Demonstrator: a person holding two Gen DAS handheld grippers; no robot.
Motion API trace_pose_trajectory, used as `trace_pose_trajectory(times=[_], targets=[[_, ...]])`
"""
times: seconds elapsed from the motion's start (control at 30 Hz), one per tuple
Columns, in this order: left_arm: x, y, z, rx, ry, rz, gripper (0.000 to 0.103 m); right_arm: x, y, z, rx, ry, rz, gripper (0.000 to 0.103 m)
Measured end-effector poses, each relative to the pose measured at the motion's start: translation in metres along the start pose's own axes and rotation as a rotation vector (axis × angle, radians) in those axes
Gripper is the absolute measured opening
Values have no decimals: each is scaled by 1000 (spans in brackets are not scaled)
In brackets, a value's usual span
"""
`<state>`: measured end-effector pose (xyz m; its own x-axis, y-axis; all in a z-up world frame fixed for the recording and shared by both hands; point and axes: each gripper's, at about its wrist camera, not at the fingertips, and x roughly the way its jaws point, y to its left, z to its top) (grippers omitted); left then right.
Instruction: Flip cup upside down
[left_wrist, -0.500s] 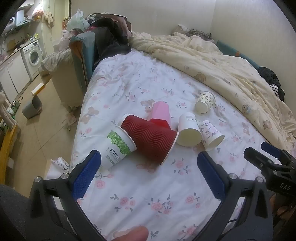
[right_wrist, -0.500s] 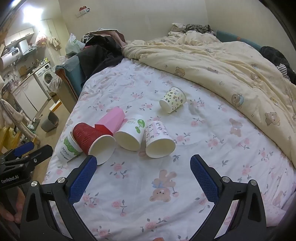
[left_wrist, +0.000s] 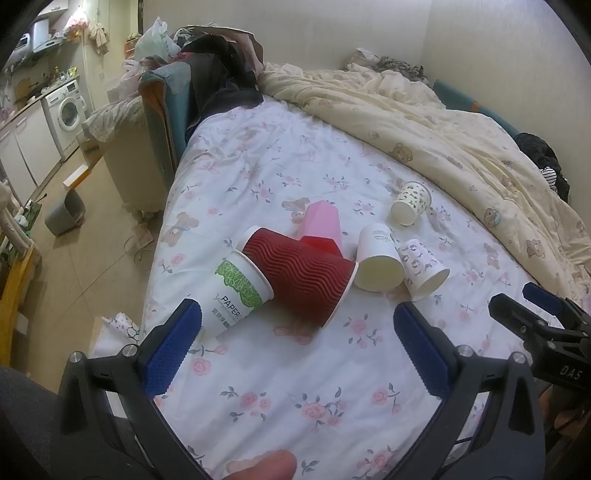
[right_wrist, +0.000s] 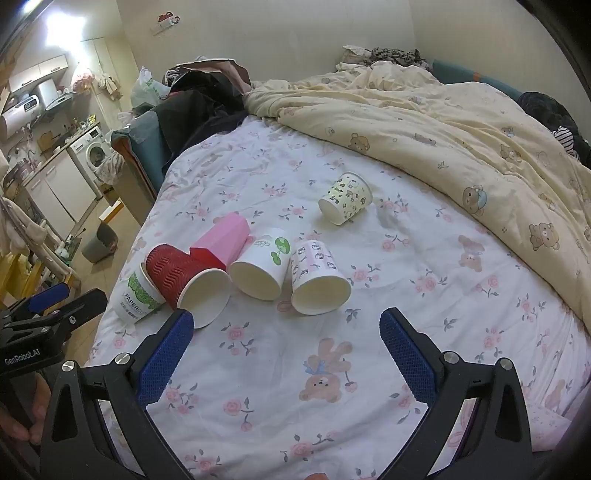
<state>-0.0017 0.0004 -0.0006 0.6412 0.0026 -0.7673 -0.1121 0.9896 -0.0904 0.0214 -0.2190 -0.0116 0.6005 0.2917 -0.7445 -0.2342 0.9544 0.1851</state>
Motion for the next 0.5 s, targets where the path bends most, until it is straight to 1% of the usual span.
trace_pose_trajectory(times=[0.5], targets=[[2, 0, -2, 0, 2, 0, 103, 1, 0, 0, 1, 2, 0, 103]])
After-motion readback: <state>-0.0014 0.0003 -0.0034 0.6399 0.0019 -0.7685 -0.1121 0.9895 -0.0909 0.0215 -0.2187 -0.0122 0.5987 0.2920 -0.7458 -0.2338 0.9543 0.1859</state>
